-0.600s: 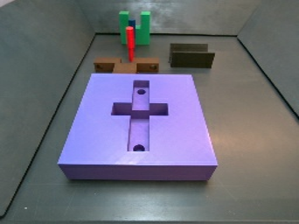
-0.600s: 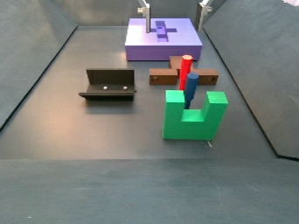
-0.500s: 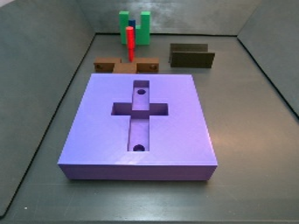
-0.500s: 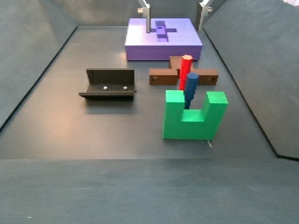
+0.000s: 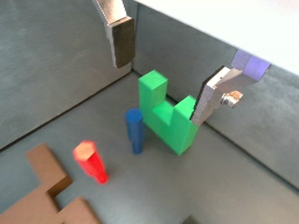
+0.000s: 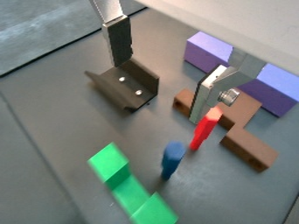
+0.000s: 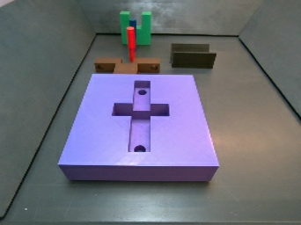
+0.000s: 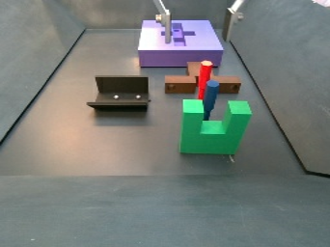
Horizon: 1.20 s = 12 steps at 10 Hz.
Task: Pick up the green object. Move up. Move to above the board. Insert the green object.
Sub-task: Pick up the green object.
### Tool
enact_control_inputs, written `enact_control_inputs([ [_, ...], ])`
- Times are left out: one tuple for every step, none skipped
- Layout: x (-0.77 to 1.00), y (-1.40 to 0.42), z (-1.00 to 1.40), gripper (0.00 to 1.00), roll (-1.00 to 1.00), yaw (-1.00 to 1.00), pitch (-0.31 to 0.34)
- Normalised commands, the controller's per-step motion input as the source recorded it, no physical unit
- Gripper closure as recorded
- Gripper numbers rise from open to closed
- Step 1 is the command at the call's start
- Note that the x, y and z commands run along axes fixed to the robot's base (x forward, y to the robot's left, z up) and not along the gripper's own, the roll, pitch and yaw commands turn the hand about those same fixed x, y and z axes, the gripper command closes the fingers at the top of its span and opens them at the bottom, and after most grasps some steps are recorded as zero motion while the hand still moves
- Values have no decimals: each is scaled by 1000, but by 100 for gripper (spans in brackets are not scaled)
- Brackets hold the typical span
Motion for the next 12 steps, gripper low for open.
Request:
enact_control_inputs([
  [194,783,-69,0,-330,20,0],
  [237,760,-226,0,-367,0,0],
  [286,569,-351,0,-327,0,-26],
  [166,449,-634,0,-193,-34,-63],
  [0,326,-600,0,-96,-149,-29],
  [0,103,-400,0,-51,-166,-3],
  [9,0,-351,0,-44,-191,-3],
  [189,46,-340,0,-16,-126,0],
  [303,140,-303,0,0,-77,0],
  [366,160,-306,0,0,-34,0],
  [174,31,-337,0,-17,-109,0],
  [-3,0,-280,0,-27,-189,0],
])
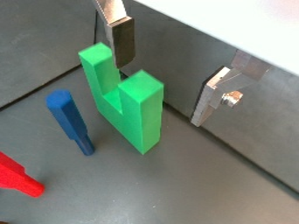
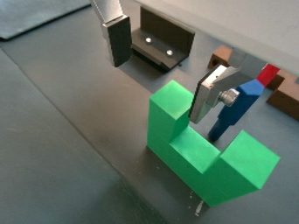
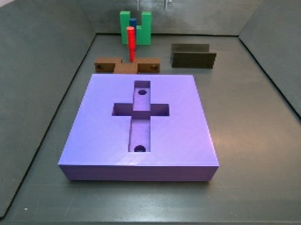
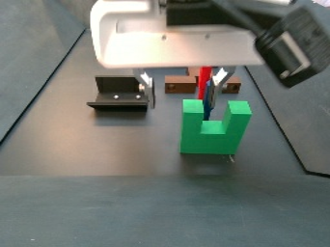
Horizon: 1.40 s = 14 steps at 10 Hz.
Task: Pick up the green object. Move up. Move to above the board. Insert the green object.
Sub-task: Pick up the green object.
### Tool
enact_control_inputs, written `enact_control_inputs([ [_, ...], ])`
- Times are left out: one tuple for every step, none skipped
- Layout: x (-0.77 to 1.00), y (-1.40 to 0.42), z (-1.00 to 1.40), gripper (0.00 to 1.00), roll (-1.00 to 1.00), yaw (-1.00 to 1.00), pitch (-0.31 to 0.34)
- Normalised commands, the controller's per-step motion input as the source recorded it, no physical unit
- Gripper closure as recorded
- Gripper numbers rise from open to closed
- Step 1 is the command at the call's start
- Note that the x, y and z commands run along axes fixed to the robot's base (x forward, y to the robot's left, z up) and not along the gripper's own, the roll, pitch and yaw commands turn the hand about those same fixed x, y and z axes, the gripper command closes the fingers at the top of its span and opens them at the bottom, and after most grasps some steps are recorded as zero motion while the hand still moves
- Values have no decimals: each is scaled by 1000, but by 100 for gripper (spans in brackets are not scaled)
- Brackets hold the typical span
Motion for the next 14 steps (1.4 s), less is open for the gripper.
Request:
enact_control_inputs([
  [-106,0,-223,0,-14,-180,0],
  [-6,0,-226,0,-36,-157,0],
  [0,0,-303,0,-16,-151,-27],
  [0,0,-360,0,0,-131,-34],
  [0,0,-383,0,0,-91,-30],
  [0,0,-306,0,0,-94,-10],
  [0,0,-186,0,0,-23,0],
  [23,0,-134,0,0,0,0],
  [0,0,-126,0,0,0,1],
  [14,0,-123,0,0,0,3],
  [31,0,-74,0,0,0,16],
  [0,0,0,0,0,0,0],
  [0,0,0,100,0,0,0],
  [0,0,0,100,0,0,0],
])
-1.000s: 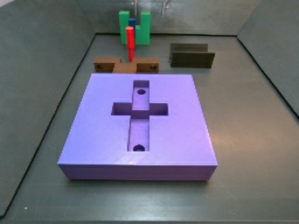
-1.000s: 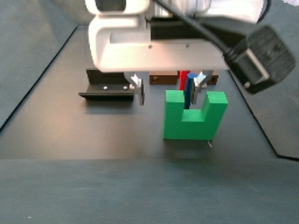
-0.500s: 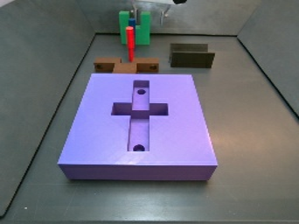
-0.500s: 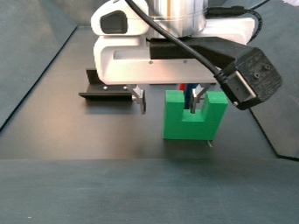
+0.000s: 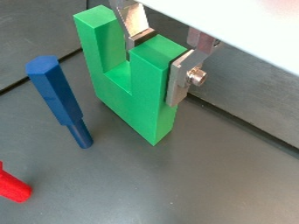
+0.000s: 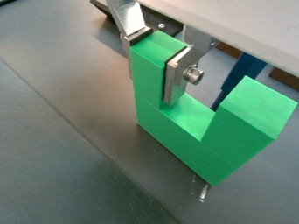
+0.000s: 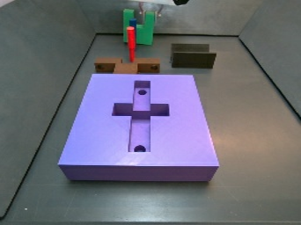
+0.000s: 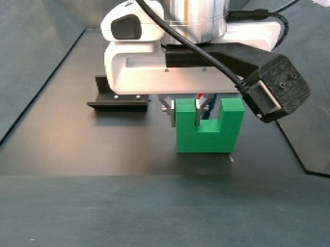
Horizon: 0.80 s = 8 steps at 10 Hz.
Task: Pick up the green object. Move up. Move to above the board. Insert the green object.
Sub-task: Pick up the green object.
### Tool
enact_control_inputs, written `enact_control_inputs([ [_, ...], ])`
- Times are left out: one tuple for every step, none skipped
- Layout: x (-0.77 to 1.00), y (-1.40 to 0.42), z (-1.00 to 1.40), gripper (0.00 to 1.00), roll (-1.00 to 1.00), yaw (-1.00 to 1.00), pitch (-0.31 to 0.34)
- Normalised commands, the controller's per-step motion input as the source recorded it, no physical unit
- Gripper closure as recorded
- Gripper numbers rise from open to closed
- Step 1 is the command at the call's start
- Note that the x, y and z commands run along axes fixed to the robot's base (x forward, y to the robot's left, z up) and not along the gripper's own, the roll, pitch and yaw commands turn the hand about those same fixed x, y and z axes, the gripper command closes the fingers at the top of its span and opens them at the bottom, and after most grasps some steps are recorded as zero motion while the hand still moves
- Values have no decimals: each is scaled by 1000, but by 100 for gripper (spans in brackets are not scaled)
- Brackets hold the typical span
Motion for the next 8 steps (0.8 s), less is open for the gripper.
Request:
enact_control_inputs([
  [0,0,0,100,0,0,0],
  [0,0,0,100,0,0,0],
  [0,0,0,100,0,0,0],
  [0,0,0,100,0,0,0],
  [0,0,0,100,0,0,0],
  [0,0,0,100,0,0,0],
  [0,0,0,100,0,0,0],
  [0,0,0,100,0,0,0],
])
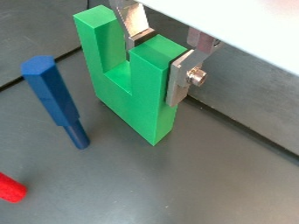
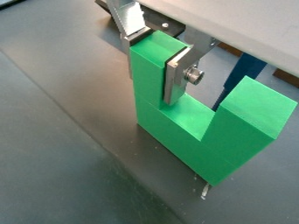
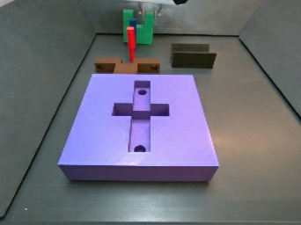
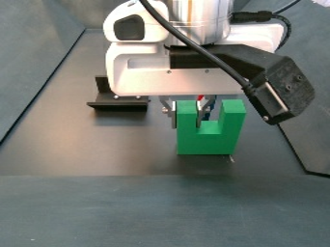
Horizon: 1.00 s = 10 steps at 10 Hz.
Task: Pick up the green object. Move up. Move to above the board. Insert the green object.
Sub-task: Pick up the green object, then move up, then move to above the board.
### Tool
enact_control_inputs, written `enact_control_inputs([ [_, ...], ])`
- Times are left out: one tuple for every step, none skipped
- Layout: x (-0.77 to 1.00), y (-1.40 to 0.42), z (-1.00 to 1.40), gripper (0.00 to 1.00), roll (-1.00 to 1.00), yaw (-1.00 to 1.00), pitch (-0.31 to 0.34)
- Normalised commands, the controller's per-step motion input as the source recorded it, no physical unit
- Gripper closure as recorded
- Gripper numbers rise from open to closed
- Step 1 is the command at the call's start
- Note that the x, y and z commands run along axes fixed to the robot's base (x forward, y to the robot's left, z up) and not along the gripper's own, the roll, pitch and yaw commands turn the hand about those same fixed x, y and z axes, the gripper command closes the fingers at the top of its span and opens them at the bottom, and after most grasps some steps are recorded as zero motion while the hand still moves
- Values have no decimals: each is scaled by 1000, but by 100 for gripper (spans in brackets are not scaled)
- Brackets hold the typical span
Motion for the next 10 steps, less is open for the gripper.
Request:
enact_control_inputs([
  [0,0,0,100,0,0,0],
  [0,0,0,100,0,0,0],
  [0,0,0,100,0,0,0],
  [0,0,0,100,0,0,0],
  [0,0,0,100,0,0,0],
  [0,0,0,100,0,0,0],
  [0,0,833,100,0,0,0],
  [-42,-8,772,100,-6,-19,31],
  [-86,-3,595,100,2,-21,59],
  [0,0,1400,100,0,0,0],
])
